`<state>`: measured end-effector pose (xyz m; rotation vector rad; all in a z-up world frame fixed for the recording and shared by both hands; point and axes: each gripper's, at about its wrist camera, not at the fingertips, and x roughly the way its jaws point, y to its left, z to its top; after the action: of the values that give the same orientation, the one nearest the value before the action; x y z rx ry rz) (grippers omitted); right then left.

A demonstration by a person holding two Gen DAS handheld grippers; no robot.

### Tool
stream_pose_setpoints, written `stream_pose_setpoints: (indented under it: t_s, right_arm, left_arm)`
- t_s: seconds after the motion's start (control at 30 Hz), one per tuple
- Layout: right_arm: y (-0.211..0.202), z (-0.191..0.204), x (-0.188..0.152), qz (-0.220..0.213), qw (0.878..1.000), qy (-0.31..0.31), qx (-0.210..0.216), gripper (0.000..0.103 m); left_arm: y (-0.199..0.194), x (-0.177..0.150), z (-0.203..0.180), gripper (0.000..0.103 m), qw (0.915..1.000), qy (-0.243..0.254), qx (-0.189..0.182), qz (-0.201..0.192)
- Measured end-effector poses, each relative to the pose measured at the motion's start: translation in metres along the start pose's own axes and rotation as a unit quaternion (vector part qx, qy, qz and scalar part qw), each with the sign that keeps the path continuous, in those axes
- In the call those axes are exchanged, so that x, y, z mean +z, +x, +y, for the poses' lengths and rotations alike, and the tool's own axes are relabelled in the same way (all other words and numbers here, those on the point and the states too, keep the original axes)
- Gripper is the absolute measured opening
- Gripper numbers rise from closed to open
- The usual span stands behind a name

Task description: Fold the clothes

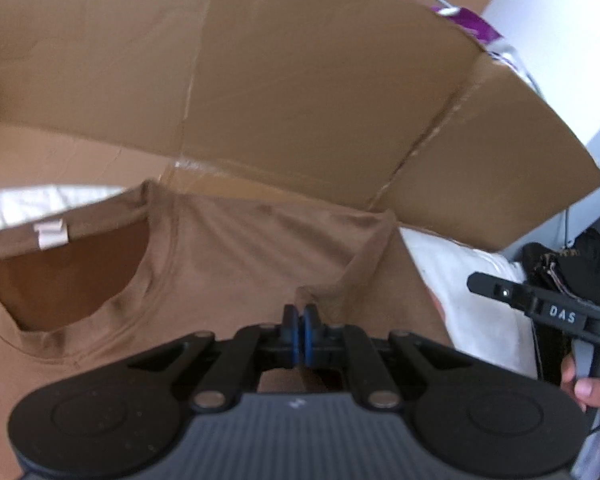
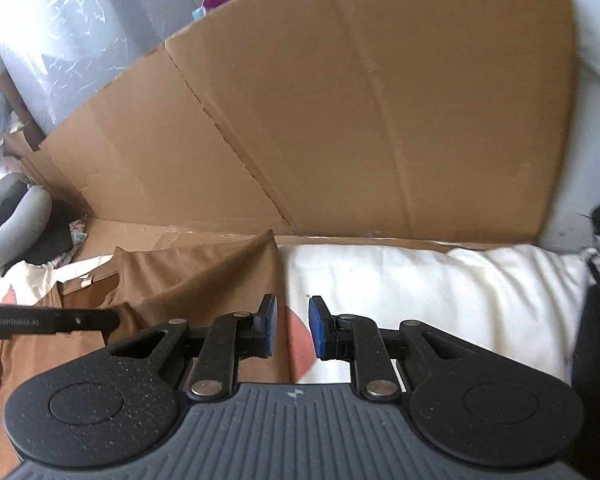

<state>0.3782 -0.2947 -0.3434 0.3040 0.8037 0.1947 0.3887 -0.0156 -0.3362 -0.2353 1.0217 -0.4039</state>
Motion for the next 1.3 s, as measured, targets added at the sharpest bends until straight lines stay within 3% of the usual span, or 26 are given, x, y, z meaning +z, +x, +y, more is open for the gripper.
stream_pose_setpoints:
  t_s: [0.07, 0.13, 0.2, 0.47, 0.57, 0.6, 0.67, 0.7, 0.9, 1.3]
  right_arm:
    - [0.008, 0.001, 0.001, 0.008, 1.000, -0.003, 0.003, 0.023]
    - [0.014, 0.002, 0.000, 0.015, 1.000, -0.011, 0.004, 0.023]
    - [0.020, 0.002, -0.001, 0.020, 1.000, -0.013, 0.004, 0.023]
    - [0.037, 0.000, 0.010, 0.017, 1.000, -0.007, 0.002, 0.024]
    - [0.046, 0.001, 0.016, 0.017, 1.000, -0.001, 0.005, 0.025]
    - [0.050, 0.003, 0.018, 0.016, 1.000, 0.000, 0.006, 0.026]
    - [0.056, 0.006, 0.022, 0.014, 1.000, 0.000, 0.007, 0.037]
    - [0.059, 0.009, 0.024, 0.013, 1.000, -0.001, 0.008, 0.037]
    - [0.077, 0.023, 0.035, 0.022, 0.999, -0.027, 0.011, 0.037]
    - [0.105, 0.042, 0.032, 0.057, 0.992, -0.112, -0.029, 0.036]
  left_arm:
    - [0.002, -0.003, 0.013, 0.014, 0.9997, -0.021, -0.016, -0.001]
    - [0.005, -0.008, 0.024, 0.044, 0.9986, -0.044, -0.028, -0.005]
    - [0.007, -0.014, 0.031, 0.057, 0.9974, -0.057, -0.043, -0.012]
    - [0.018, -0.025, 0.039, 0.052, 0.9955, -0.067, -0.062, -0.023]
    - [0.021, -0.025, 0.039, 0.033, 0.9957, -0.068, -0.058, -0.023]
    - [0.022, -0.025, 0.039, 0.023, 0.9957, -0.070, -0.057, -0.021]
    - [0.022, -0.024, 0.038, 0.015, 0.9955, -0.071, -0.061, -0.012]
    - [0.021, -0.023, 0.037, 0.013, 0.9956, -0.070, -0.062, -0.009]
    - [0.006, -0.023, 0.034, 0.011, 0.9947, -0.073, -0.072, -0.013]
    - [-0.008, -0.025, 0.023, 0.004, 0.9974, -0.062, -0.036, -0.009]
